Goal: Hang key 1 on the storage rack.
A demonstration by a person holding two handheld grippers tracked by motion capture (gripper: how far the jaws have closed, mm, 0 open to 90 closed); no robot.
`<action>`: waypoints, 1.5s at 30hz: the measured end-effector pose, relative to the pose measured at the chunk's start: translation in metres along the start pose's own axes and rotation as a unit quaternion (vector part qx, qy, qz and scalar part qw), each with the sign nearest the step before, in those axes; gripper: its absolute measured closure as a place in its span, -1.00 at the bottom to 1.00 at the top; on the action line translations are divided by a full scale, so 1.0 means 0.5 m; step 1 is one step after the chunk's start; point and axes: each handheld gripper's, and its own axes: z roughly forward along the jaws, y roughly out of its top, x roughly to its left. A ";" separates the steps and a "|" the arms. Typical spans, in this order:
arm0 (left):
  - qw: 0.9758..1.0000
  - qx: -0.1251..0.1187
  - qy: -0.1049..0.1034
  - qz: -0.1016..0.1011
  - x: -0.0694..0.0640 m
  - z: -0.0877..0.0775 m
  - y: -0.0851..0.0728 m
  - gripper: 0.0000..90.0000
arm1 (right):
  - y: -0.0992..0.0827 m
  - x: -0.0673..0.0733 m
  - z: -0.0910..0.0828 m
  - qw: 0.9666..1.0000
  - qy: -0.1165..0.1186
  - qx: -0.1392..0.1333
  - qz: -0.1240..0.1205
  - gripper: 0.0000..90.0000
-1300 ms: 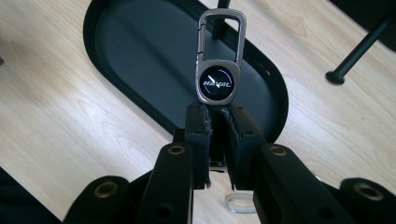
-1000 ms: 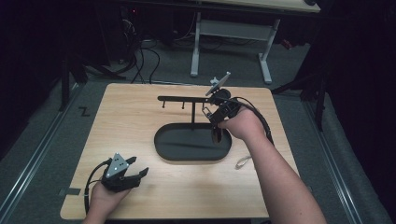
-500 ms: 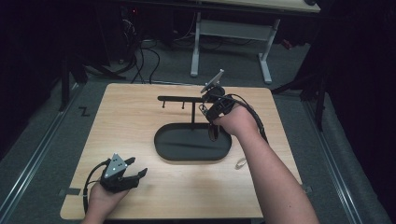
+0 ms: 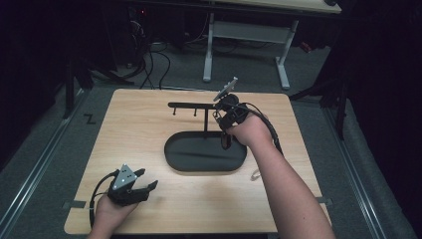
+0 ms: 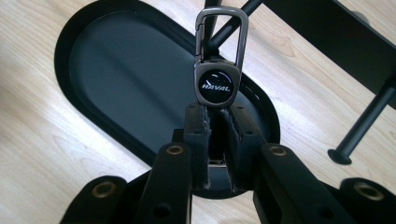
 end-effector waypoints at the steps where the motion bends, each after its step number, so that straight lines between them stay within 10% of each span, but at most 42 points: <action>1: 1.000 0.000 0.000 0.000 0.000 0.000 0.000 -0.21 | 0.001 -0.001 0.003 1.000 -0.001 -0.004 -0.003 0.78; 33: 1.000 0.000 0.003 -0.003 0.003 -0.004 -0.002 -0.22 | 0.009 0.005 0.047 1.000 -0.012 -0.012 0.006 0.71; 45: 1.000 0.007 0.007 0.011 -0.005 0.003 -0.001 -0.23 | -0.051 -0.010 0.014 0.999 -0.003 -0.031 0.017 0.52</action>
